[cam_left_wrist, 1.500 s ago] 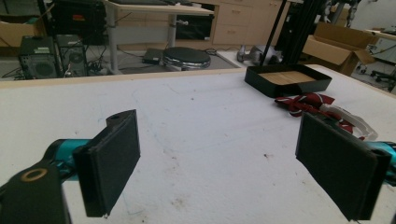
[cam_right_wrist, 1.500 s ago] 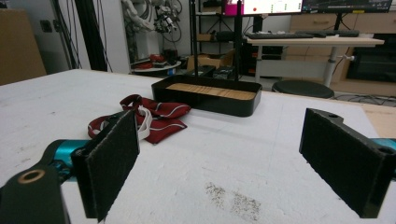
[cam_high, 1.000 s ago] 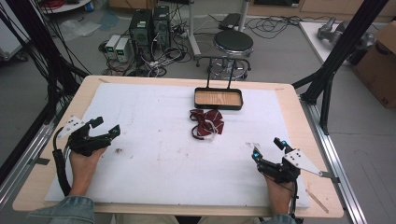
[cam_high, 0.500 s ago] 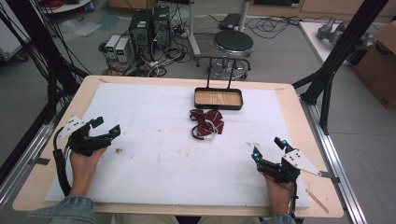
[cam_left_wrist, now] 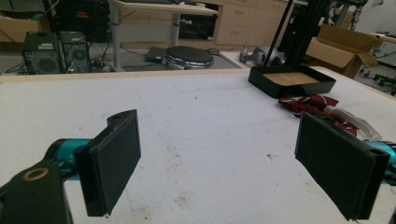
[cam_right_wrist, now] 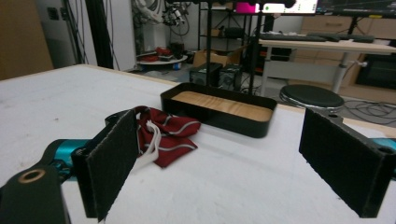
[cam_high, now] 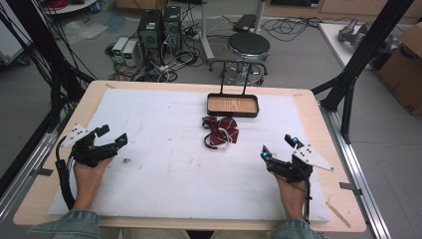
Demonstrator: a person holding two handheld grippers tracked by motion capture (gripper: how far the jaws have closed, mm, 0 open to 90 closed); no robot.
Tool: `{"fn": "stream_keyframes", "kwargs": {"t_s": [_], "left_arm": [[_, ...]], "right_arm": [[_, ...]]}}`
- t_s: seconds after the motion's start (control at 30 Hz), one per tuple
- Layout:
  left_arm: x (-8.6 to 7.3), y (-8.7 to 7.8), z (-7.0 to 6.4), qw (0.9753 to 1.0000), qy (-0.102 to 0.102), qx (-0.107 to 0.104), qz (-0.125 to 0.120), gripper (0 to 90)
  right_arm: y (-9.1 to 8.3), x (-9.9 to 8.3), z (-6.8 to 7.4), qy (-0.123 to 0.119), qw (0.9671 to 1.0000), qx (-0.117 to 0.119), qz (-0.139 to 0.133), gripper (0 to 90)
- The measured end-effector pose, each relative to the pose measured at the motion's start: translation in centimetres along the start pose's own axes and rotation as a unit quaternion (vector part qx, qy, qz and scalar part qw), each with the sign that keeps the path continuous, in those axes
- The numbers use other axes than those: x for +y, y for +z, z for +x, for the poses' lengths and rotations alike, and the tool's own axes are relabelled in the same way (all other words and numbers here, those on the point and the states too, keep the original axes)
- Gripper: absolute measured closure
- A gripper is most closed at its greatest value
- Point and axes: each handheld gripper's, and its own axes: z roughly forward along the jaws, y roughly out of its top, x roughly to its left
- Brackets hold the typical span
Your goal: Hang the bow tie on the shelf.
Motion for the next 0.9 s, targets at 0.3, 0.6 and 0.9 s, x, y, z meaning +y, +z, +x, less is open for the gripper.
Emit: {"fn": "stream_keyframes", "kwargs": {"t_s": [0.3,0.6,0.9], "left_arm": [[0.0,0.1,0.0,1.0000,0.003,-0.002,-0.002,14.6],[0.0,0.2,0.0,1.0000,0.002,-0.002,-0.005,14.7],[0.0,0.3,0.1,1.0000,-0.002,-0.004,-0.007,14.7]], "right_arm": [[4.8,1.7,1.5,-0.012,0.9993,0.026,0.025,15.2],[9.6,2.8,3.3,-0.016,0.9975,0.055,0.043,20.7],[14.8,2.4,5.4,-0.028,0.9914,0.084,0.096,27.6]]}}
